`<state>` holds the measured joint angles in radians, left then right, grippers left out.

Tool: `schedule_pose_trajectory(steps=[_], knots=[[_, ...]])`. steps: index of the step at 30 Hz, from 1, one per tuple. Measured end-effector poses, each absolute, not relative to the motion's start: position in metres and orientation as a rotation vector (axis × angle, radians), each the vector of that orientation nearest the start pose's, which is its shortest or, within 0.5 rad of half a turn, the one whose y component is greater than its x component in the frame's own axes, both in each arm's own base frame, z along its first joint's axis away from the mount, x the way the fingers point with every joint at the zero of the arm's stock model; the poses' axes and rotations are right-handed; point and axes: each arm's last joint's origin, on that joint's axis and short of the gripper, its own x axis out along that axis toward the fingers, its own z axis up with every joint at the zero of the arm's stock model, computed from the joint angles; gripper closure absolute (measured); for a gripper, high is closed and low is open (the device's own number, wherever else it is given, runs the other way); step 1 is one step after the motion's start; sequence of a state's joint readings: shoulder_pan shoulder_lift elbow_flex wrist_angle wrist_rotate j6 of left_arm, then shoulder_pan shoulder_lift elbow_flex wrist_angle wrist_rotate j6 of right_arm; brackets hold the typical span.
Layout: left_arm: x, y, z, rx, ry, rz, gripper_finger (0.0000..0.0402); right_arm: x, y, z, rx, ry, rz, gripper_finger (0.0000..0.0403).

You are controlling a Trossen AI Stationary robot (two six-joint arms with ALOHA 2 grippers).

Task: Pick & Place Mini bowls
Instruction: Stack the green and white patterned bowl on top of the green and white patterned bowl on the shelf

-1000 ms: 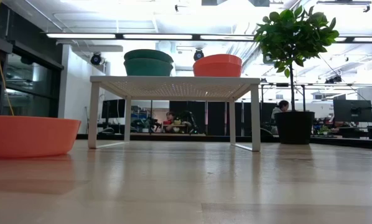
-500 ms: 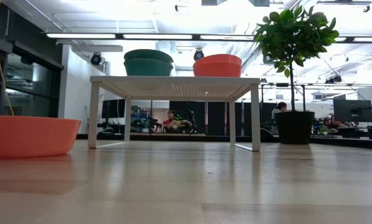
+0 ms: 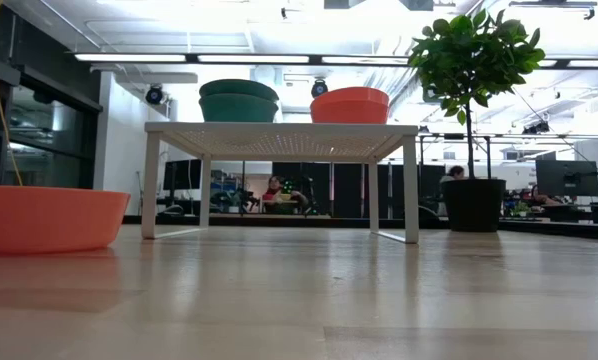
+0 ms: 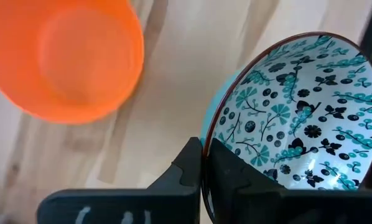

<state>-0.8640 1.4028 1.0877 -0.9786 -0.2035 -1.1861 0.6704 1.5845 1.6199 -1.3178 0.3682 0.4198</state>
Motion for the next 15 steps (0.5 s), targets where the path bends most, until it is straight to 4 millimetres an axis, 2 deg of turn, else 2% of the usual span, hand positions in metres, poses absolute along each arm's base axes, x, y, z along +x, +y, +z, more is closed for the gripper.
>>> schedule_pose_trajectory(steps=[7, 13, 15], knots=[[0.204, -0.143, 0.303, -0.328, 1.185, 0.099, 0.0400, 0.236, 0.174, 0.345, -0.273, 1.127, 0.022, 0.0272], [0.214, -0.113, 0.350, -0.300, 1.162, 0.071, 0.0400, 0.236, 0.174, 0.345, -0.303, 1.128, 0.040, 0.0272], [0.215, -0.104, 0.360, -0.299, 1.162, 0.071, 0.0400, 0.236, 0.174, 0.345, -0.315, 1.128, 0.048, 0.0272]])
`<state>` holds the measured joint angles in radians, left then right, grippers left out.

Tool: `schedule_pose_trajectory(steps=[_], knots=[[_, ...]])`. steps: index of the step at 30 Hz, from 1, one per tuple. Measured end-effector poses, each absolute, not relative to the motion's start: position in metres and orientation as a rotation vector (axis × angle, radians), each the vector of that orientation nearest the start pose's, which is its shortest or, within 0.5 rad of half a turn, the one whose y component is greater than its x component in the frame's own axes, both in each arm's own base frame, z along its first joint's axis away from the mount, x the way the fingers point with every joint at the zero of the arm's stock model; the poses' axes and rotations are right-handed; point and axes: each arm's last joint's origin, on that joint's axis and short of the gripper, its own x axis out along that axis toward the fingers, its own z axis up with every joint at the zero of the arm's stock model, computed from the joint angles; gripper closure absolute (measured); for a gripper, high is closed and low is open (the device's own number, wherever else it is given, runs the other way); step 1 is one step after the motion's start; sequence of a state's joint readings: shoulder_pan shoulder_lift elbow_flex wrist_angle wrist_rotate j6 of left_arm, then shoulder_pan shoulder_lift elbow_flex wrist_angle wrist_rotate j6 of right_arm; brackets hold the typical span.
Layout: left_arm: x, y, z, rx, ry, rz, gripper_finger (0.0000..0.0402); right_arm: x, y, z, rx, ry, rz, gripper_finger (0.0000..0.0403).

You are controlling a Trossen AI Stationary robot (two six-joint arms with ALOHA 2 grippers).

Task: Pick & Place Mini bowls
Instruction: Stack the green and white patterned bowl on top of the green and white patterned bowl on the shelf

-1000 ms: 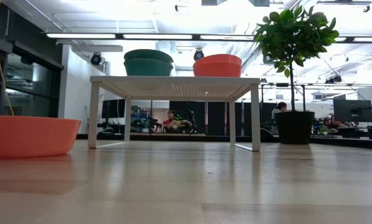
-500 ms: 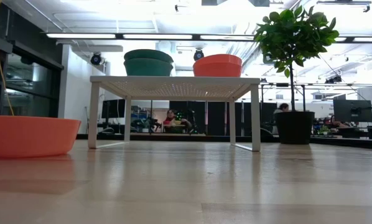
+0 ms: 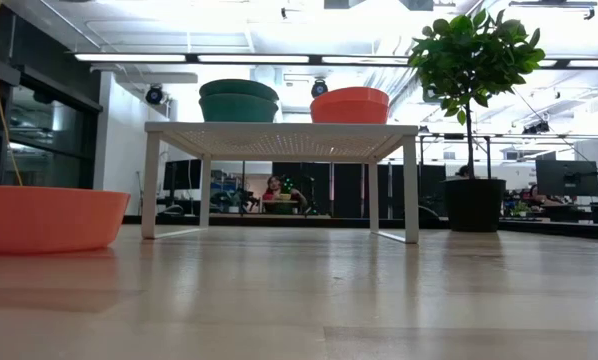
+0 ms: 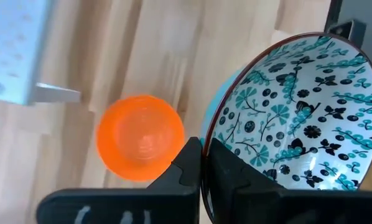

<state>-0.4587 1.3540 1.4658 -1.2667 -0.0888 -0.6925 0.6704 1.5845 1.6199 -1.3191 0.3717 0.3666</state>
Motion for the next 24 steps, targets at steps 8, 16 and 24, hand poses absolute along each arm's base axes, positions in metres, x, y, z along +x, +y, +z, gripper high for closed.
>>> schedule_pose_trajectory(steps=[8, 16, 24], knots=[[0.225, -0.068, 0.375, -0.342, 1.155, 0.088, 0.0400, 0.237, 0.173, 0.345, -0.339, 1.122, 0.046, 0.0272], [0.232, -0.020, 0.375, -0.398, 1.164, 0.135, 0.0400, 0.237, 0.172, 0.346, -0.359, 1.109, 0.030, 0.0272], [0.234, 0.025, 0.376, -0.448, 1.119, 0.138, 0.0400, 0.237, 0.172, 0.346, -0.384, 1.106, 0.040, 0.0272]])
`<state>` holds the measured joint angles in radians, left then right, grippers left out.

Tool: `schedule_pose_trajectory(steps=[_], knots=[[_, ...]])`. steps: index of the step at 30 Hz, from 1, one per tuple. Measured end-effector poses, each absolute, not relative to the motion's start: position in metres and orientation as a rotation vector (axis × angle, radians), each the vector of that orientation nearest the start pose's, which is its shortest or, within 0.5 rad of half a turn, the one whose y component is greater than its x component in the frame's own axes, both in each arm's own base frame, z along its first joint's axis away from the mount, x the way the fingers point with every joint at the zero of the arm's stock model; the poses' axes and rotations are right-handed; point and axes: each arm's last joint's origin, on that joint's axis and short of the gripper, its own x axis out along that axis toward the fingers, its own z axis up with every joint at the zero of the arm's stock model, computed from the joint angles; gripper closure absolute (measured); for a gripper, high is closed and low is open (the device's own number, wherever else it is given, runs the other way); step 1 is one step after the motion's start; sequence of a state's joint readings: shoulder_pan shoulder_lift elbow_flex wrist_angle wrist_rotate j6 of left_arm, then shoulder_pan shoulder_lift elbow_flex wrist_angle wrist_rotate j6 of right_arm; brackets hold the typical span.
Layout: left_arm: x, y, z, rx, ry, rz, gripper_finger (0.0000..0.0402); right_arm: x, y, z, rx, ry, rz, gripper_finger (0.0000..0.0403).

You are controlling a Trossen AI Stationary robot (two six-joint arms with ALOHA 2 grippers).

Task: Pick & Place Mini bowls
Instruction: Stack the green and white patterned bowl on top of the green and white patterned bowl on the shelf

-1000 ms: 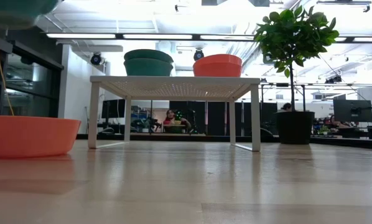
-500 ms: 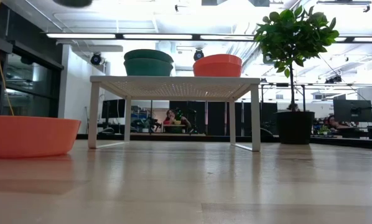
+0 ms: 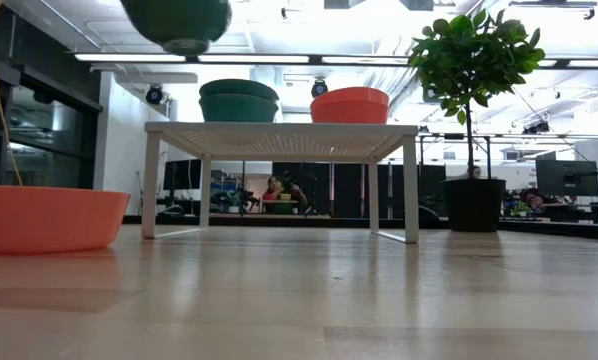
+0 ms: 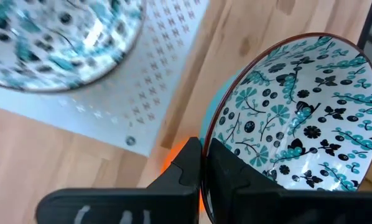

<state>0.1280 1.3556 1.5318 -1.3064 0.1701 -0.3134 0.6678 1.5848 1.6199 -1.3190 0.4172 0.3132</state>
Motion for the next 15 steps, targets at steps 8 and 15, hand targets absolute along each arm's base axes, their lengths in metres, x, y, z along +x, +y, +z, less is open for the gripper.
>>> schedule_pose_trajectory(steps=[8, 15], knots=[[0.229, 0.056, 0.403, -0.421, 1.006, 0.146, 0.0400, 0.238, 0.172, 0.346, -0.401, 1.099, 0.031, 0.0272], [0.220, 0.082, 0.427, -0.432, 0.980, 0.186, 0.0400, 0.238, 0.172, 0.346, -0.405, 1.095, 0.027, 0.0272]])
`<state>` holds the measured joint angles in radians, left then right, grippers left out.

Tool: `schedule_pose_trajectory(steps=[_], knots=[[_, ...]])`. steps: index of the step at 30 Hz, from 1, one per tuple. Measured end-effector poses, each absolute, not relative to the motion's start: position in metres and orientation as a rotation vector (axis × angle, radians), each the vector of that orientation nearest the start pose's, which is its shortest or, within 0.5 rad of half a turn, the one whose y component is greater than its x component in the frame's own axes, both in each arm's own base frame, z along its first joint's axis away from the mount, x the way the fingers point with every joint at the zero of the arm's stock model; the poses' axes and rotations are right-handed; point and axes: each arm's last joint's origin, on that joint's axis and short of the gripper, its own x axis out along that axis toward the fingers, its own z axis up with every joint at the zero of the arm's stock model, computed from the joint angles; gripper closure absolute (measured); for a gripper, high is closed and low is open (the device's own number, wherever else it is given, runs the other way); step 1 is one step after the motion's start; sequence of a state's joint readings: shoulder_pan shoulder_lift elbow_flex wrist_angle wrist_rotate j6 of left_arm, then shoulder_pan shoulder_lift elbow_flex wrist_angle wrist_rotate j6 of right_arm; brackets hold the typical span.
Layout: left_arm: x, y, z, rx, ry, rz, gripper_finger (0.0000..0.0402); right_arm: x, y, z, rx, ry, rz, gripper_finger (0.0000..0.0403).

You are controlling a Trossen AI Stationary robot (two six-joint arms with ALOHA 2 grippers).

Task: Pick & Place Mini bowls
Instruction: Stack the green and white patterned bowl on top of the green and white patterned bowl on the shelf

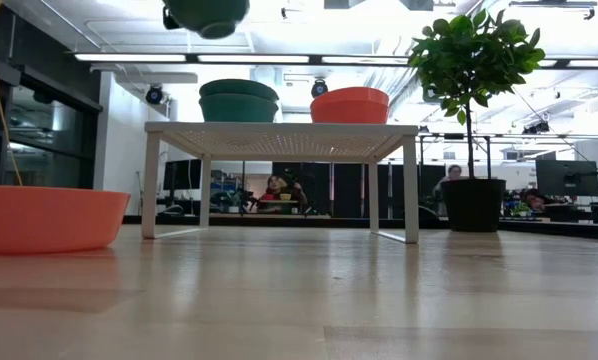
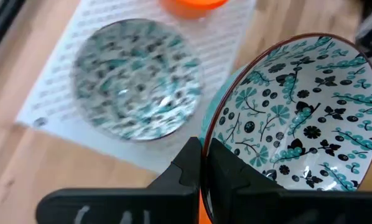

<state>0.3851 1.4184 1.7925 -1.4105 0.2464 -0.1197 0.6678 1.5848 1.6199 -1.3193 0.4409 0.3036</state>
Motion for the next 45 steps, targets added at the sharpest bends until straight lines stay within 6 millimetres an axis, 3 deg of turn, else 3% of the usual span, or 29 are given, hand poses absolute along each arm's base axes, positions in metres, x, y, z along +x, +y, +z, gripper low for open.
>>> schedule_pose_trajectory(steps=[8, 19, 30, 45], knots=[[0.240, 0.116, 0.432, -0.416, 0.985, 0.187, 0.0400, 0.238, 0.171, 0.346, -0.406, 1.089, 0.014, 0.0272], [0.269, 0.149, 0.412, -0.374, 1.137, 0.142, 0.0400, 0.237, 0.172, 0.346, -0.376, 1.099, 0.012, 0.0272], [0.264, 0.162, 0.414, -0.362, 1.124, 0.169, 0.0400, 0.237, 0.172, 0.346, -0.374, 1.101, 0.011, 0.0272], [0.264, 0.163, 0.414, -0.341, 1.126, 0.150, 0.0400, 0.237, 0.172, 0.346, -0.373, 1.101, 0.012, 0.0272]])
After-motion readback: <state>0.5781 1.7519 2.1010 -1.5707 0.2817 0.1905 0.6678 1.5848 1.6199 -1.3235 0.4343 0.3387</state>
